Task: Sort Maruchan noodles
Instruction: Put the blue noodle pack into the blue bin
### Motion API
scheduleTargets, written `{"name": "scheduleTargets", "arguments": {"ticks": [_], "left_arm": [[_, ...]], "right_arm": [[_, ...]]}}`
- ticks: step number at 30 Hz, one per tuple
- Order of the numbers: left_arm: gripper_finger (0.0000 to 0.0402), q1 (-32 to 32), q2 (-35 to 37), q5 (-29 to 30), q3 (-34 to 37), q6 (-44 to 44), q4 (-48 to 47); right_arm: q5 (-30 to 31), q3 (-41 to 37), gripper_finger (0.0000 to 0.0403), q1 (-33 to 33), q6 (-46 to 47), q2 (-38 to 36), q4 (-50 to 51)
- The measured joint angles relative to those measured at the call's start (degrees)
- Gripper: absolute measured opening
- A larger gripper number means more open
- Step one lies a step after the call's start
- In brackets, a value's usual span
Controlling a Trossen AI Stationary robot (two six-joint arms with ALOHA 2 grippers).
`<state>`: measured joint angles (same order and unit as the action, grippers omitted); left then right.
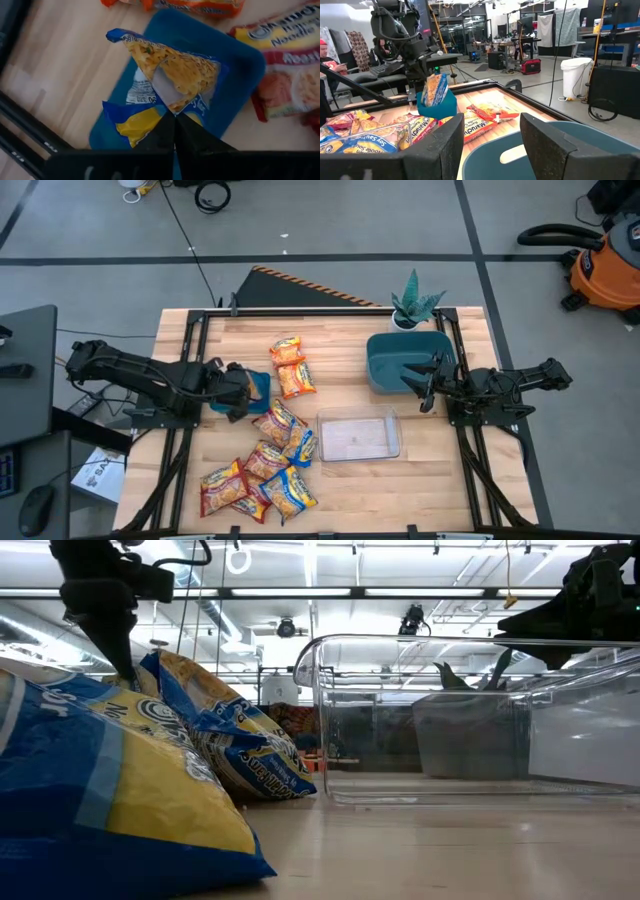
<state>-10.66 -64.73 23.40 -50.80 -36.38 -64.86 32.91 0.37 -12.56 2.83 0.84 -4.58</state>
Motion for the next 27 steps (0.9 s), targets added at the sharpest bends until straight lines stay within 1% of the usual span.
{"name": "scheduleTargets", "arguments": {"ticks": [4, 9, 12, 19, 27], "left_arm": [[0.0009, 0.0, 0.0, -4.01, -0.01, 2.58, -0.32], [0.0009, 0.0, 0.0, -4.59, -0.01, 0.62, -2.65], [0.0009, 0.0, 0.0, -5.47, -0.01, 3.14, -3.35], [0.0009, 0.0, 0.0, -5.29, -0.01, 23.56, -4.5], [0.0009, -0.09, 0.0, -4.99, -0.01, 50.28, -4.39]], "right_arm": [[0.0, -0.01, 0.0199, -0.02, -0.02, 0.0, 0.0], [0.0, 0.0, 0.0199, -0.01, -0.01, 0.0, 0.0], [0.0, 0.01, 0.0199, -0.02, -0.02, 0.0, 0.0], [0.0, 0.01, 0.0199, -0.02, -0.01, 0.0, 0.0], [0.01, 0.0, 0.0199, -0.01, 0.0, 0.0, 0.0]]}}
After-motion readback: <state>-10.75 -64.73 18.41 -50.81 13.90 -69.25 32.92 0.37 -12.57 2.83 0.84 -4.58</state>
